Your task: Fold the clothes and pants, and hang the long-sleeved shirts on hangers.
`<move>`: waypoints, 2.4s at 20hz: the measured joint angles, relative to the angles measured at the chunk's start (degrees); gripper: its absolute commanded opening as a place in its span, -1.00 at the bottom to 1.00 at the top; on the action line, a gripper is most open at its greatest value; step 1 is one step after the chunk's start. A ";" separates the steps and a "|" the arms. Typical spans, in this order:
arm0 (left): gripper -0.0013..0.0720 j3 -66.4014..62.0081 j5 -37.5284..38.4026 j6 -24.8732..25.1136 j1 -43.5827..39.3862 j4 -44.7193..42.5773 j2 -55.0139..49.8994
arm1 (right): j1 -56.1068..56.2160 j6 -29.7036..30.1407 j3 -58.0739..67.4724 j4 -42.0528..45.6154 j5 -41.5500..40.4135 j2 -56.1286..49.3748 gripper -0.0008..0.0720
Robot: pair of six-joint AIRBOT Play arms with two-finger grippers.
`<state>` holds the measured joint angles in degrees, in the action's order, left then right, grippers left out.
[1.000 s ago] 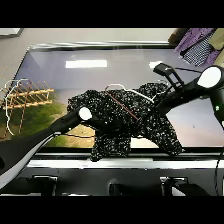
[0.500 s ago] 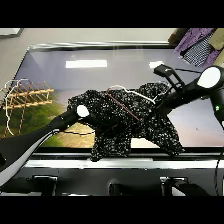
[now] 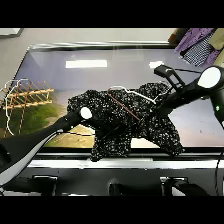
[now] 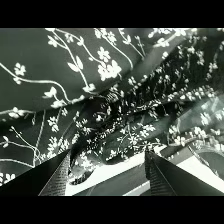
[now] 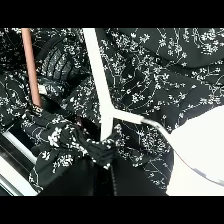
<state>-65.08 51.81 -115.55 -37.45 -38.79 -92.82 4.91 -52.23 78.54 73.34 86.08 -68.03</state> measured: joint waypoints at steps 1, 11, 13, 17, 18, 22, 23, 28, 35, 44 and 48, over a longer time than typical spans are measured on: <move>0.29 0.00 -0.46 -0.20 -0.04 0.00 -0.24 | 0.00 0.00 0.00 0.00 0.00 0.09 -0.87; 0.52 -0.09 -2.27 -1.46 0.66 -0.04 0.74 | 0.00 -0.02 0.00 1.29 0.44 1.01 -0.87; 0.52 -0.11 -2.01 -1.84 1.66 -0.13 1.73 | 0.00 -0.02 0.00 2.01 0.59 1.20 -0.87; 0.52 -0.11 -1.77 -3.23 2.69 -0.26 1.92 | 0.00 0.00 0.00 2.62 0.83 1.31 -0.87; 0.52 -0.11 -1.42 -3.52 2.40 -0.28 1.77 | 0.00 0.00 0.00 2.78 0.85 1.33 -0.87; 0.51 -0.11 -1.16 -4.74 0.50 -0.15 0.72 | 0.00 0.04 0.00 2.97 0.85 1.33 -0.87; 0.51 -0.11 -1.38 -5.03 0.09 -0.09 0.35 | 0.00 0.04 0.00 2.97 0.83 1.33 -0.87; 0.29 -0.11 -2.43 -5.79 -0.70 0.55 -1.18 | 0.00 0.22 0.00 2.97 0.83 1.38 -0.87; -0.39 -0.11 -2.60 -5.70 -1.99 2.25 -1.60 | 0.00 0.20 0.00 3.23 0.76 1.44 -0.87; -0.90 -2.21 -1.57 0.26 -0.92 2.03 -1.57 | 0.00 0.15 0.00 3.15 2.01 3.39 -0.87; -0.90 -9.49 2.43 2.16 2.64 -6.36 -1.20 | 0.00 0.15 0.00 0.98 5.88 4.96 -0.87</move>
<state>-74.56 54.24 -113.38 -34.81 -45.15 -94.02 4.91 -52.07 78.54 74.32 91.96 -63.07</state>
